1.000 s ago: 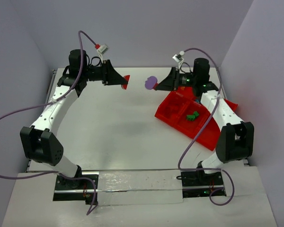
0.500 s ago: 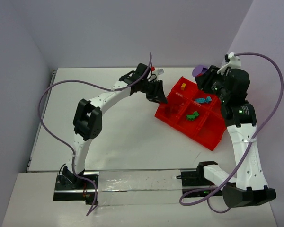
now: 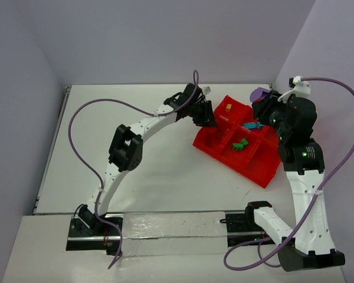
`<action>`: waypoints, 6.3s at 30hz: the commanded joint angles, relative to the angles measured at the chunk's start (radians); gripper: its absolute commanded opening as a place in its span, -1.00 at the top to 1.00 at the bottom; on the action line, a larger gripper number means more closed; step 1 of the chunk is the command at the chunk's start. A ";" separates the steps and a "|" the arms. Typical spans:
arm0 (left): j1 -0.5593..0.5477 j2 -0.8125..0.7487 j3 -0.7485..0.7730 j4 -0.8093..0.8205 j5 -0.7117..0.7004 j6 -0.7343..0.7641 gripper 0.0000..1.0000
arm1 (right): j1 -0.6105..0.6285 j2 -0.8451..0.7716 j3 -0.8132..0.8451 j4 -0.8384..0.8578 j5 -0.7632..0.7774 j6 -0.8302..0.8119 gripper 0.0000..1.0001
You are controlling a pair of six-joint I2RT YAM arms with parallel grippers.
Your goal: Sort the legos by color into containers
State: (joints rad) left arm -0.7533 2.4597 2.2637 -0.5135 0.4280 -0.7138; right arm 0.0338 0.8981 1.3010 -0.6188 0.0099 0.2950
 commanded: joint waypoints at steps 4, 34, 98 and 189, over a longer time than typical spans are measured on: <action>-0.005 -0.001 0.086 0.055 -0.048 -0.032 -0.60 | -0.006 -0.025 0.003 -0.017 -0.001 -0.007 1.00; 0.412 -0.941 -0.937 0.685 0.826 -0.066 -0.83 | 0.216 0.323 0.026 0.322 -1.086 0.072 1.00; 0.420 -0.920 -0.833 0.602 0.910 -0.014 1.00 | 0.260 0.409 0.043 0.018 -1.134 -0.189 1.00; -0.375 0.197 0.243 0.572 0.149 -0.131 1.00 | 0.039 0.141 0.263 -0.097 -0.110 0.054 -0.64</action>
State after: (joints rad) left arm -1.1318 2.6581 2.4403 -0.0571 0.7206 -0.8613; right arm 0.0536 1.0843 1.5608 -0.7485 -0.1222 0.3548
